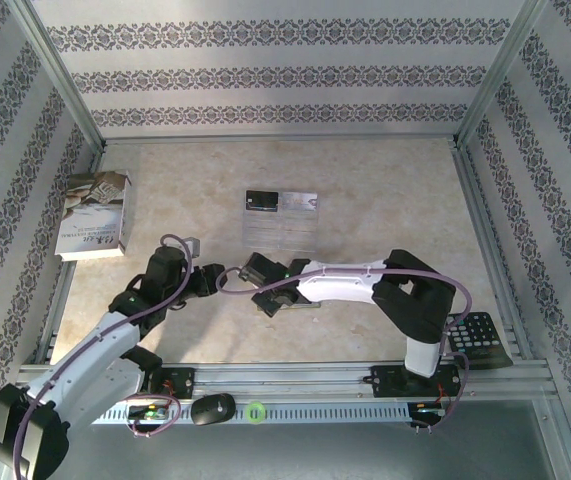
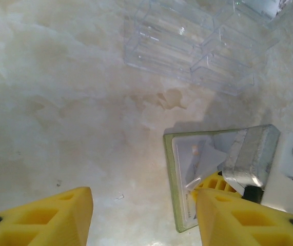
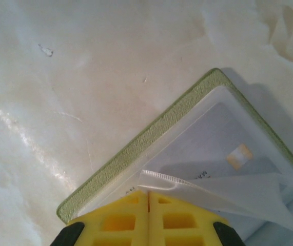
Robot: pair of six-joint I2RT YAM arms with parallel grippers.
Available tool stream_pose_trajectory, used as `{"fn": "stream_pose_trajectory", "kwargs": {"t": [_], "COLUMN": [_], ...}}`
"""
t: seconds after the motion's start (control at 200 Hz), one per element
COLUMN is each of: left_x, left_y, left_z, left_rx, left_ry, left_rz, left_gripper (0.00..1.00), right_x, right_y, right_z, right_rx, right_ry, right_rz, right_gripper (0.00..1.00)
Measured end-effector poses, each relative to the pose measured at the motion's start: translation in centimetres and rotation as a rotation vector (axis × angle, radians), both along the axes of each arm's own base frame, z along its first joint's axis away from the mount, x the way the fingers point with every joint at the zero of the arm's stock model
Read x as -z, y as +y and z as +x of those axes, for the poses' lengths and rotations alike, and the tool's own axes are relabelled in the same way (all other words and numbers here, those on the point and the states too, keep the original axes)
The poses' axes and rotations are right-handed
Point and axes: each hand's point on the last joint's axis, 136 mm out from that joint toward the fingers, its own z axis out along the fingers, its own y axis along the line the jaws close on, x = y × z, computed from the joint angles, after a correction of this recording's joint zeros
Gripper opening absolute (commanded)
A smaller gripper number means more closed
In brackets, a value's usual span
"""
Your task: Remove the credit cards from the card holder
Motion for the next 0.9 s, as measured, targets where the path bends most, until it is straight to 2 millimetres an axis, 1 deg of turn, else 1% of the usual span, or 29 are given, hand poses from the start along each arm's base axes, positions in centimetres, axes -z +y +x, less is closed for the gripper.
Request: {"fn": "stream_pose_trajectory", "kwargs": {"t": [0.07,0.205,0.37,0.415,0.52,0.62,0.819,0.904], "left_x": [0.5,1.9,3.8,4.6,6.1,7.0,7.5,7.6], "left_y": [-0.9,-3.5,-6.3,-6.9,-8.0,-8.7,-10.3,-10.6], "left_z": [-0.2,-0.7,-0.8,-0.9,-1.0,-0.9,-0.8,-0.7], "left_rx": [0.025,0.099,0.165,0.179,0.205,0.216,0.247,0.253], "left_ry": [0.011,0.035,0.060,0.074,0.102,0.119,0.124,0.127], "left_rz": [-0.004,-0.001,0.002,0.007,0.019,0.015,-0.012,-0.018], "left_gripper": [0.41,0.26,0.08,0.05,0.02,0.01,0.00,0.00], "right_x": [-0.2,-0.9,-1.7,-1.8,-1.9,-1.9,-2.0,-2.1], "right_y": [-0.3,-0.9,-0.6,-0.5,-0.5,-0.5,-0.7,-0.6], "right_z": [-0.1,-0.2,-0.2,-0.2,-0.3,-0.4,-0.5,-0.5], "right_rx": [0.004,0.021,0.038,0.045,0.054,0.066,0.084,0.088], "right_ry": [-0.003,-0.003,-0.012,-0.012,-0.014,-0.012,-0.018,-0.020], "right_rz": [0.043,0.144,0.254,0.275,0.308,0.325,0.364,0.375], "right_gripper": [0.00,0.00,0.00,0.00,0.00,0.00,0.00,0.00]}}
